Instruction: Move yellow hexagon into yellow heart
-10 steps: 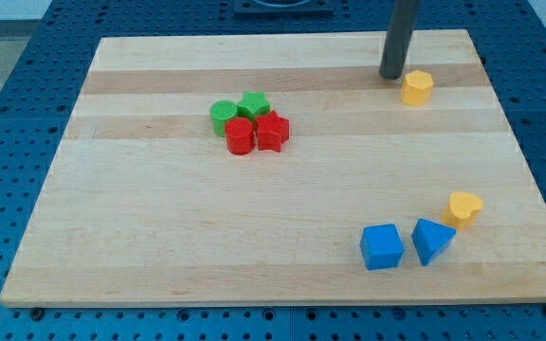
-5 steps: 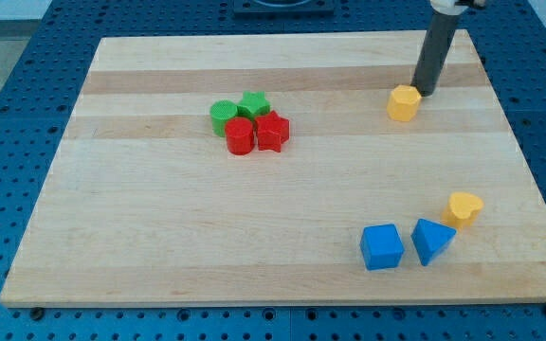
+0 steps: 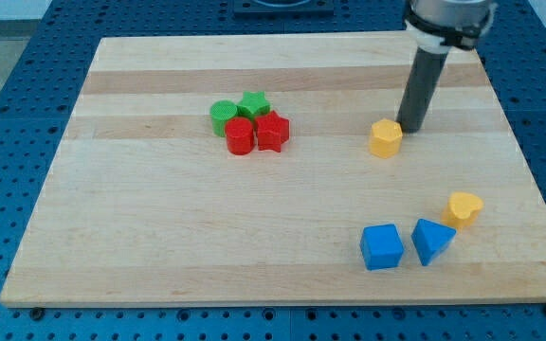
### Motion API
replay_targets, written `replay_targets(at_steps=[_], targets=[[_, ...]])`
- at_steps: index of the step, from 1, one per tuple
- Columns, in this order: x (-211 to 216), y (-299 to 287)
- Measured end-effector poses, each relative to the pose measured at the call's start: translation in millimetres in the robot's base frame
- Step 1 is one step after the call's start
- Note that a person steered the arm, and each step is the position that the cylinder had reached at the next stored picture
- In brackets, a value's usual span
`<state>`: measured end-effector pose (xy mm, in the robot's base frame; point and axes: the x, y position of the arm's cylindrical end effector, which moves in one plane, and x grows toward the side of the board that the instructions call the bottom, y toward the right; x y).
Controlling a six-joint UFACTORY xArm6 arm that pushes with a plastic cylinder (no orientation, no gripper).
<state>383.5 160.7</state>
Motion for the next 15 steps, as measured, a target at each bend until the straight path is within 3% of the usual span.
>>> replay_targets(at_steps=[1,4,7,10,13,15], targets=[[1.3,-33.6],[107.4,-46.3],[94.9,-86.6],[144.8,-44.0],[143.6,-15.1],[145.5,-80.4]])
